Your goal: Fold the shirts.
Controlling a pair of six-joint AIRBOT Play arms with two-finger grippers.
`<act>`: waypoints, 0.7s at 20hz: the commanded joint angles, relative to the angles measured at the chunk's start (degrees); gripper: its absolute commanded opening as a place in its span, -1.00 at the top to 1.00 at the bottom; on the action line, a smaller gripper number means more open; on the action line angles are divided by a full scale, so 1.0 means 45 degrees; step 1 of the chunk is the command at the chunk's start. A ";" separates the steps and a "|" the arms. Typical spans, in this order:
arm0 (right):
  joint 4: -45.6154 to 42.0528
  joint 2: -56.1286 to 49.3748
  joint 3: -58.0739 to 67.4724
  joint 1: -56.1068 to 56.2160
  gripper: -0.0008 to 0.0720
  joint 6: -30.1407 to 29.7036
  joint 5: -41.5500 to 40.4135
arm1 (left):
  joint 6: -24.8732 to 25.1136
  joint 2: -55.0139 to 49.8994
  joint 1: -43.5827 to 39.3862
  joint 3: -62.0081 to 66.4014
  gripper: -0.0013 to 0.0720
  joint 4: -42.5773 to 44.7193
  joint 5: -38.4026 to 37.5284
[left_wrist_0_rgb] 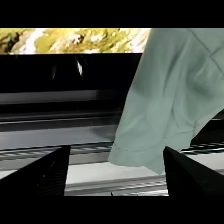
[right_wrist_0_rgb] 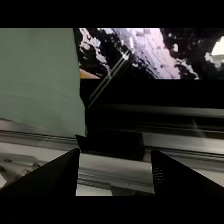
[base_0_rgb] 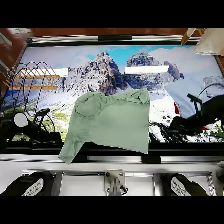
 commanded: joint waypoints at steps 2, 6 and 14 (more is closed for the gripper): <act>0.0777 0.0214 -0.2283 -0.0437 -0.62 -0.0714 0.0355 | 0.1001 -0.0335 0.0214 -0.1263 -0.98 -0.1127 0.1209; 0.1520 0.0034 -0.2463 -0.0437 -0.84 -0.0748 0.0879 | 0.1491 -0.1297 0.0194 -0.1258 -0.98 -0.2127 0.1559; 0.1622 0.0034 -0.3419 0.0491 -0.84 -0.0695 0.1841 | 0.2254 -0.1996 0.0194 -0.1253 0.57 -0.3206 0.2045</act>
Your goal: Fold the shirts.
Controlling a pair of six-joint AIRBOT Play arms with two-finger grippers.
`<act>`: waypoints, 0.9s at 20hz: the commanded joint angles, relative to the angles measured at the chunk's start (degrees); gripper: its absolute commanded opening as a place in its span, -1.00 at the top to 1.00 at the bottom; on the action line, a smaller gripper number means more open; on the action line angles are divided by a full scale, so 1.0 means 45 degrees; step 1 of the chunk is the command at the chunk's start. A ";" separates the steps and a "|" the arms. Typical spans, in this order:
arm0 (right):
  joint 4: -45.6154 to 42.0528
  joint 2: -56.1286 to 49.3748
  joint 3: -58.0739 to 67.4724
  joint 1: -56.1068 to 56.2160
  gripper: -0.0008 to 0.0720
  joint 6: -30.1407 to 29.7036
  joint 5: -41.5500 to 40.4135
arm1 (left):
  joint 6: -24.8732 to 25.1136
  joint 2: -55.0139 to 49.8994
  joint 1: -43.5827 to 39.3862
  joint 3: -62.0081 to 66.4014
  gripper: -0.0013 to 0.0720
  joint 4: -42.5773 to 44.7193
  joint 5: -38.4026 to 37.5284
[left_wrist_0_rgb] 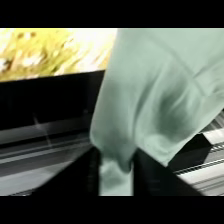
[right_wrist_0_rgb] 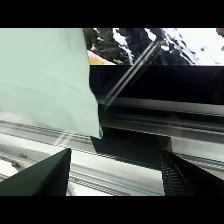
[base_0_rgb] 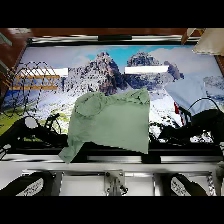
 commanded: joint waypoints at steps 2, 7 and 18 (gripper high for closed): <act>0.0185 -0.0010 -0.1384 0.1389 -0.84 0.0199 0.1467 | 0.0296 -0.0141 0.0005 0.0000 0.67 -0.0461 0.0063; 0.1209 -0.0568 -0.1889 0.2701 -0.84 0.0481 0.2263 | 0.0253 0.0121 0.0005 0.0121 0.88 -0.0471 -0.0058; 0.2987 -0.1996 -0.1715 0.4969 0.78 0.2225 0.4600 | 0.0457 0.1345 0.0005 0.1807 0.89 -0.0476 -0.0267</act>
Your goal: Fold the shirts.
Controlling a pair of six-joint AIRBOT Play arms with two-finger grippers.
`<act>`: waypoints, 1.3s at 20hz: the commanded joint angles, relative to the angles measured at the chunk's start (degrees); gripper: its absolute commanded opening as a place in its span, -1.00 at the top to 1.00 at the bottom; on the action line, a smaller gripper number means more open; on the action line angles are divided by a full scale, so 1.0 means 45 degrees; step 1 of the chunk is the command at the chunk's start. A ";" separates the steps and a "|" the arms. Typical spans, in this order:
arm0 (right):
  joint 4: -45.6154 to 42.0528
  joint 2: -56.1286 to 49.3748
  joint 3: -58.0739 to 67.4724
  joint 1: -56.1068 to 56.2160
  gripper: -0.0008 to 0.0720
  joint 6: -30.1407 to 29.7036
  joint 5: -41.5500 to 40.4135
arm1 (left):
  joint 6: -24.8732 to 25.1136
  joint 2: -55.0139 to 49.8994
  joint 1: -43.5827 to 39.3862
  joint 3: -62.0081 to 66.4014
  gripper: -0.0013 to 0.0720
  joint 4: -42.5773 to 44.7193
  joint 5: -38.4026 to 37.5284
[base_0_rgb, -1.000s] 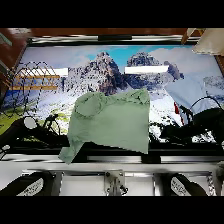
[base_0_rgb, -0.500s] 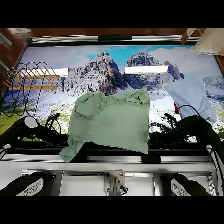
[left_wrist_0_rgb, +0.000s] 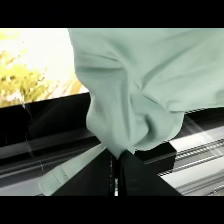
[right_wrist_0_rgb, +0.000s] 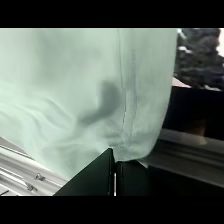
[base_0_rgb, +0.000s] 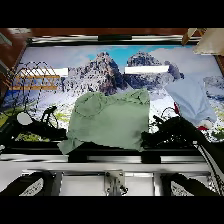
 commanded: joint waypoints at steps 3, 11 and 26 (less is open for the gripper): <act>0.0486 0.0933 0.1957 0.0272 0.78 -0.1739 -0.1146 | 0.0359 0.1734 0.0000 0.3351 0.89 0.1506 -0.0384; -0.2302 0.6280 1.3993 0.0277 0.78 -0.2055 0.1923 | 0.0306 0.4760 0.0005 1.5722 0.89 0.0646 0.3891; -0.7155 0.3099 1.5208 0.0277 0.78 0.1117 -0.7179 | 0.0704 0.3332 0.0015 1.2565 0.89 0.3405 0.0097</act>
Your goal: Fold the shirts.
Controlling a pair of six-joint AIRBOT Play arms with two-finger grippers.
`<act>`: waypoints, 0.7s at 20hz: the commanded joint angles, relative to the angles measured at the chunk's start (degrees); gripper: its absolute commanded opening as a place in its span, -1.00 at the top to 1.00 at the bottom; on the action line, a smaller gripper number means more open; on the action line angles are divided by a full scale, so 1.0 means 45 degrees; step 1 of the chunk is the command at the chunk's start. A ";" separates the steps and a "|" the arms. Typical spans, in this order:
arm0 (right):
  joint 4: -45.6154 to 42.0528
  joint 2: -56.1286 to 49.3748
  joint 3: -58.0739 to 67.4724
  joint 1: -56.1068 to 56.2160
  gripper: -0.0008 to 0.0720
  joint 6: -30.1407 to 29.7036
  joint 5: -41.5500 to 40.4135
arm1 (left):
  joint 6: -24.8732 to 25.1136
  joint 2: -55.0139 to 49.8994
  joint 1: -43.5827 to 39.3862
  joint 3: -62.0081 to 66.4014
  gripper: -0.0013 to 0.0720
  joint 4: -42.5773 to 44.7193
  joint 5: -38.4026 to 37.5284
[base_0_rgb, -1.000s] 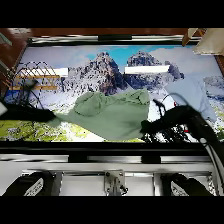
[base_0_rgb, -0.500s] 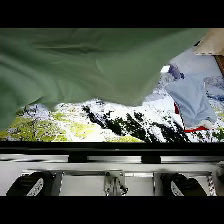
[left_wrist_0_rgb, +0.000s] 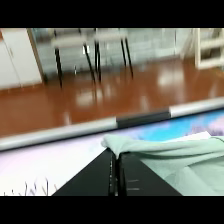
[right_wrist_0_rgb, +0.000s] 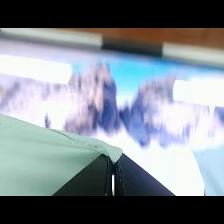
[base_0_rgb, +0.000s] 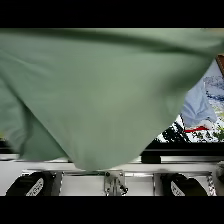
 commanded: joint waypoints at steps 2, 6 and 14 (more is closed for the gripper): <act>-0.2492 -0.2045 -0.3279 -0.0010 0.78 0.0282 -0.1185 | 0.0379 -0.1409 0.0019 -0.3478 0.89 0.0389 -0.0223; -0.4352 -0.4512 -0.4522 -0.0010 0.78 0.1190 0.2769 | 0.0233 -0.3798 0.0010 -0.4779 0.89 -0.0345 0.1141; -0.3060 -0.7441 -0.4527 -0.0010 0.78 0.2919 0.4459 | -0.0044 -0.7621 -0.0350 -0.4794 0.89 -0.4609 0.1739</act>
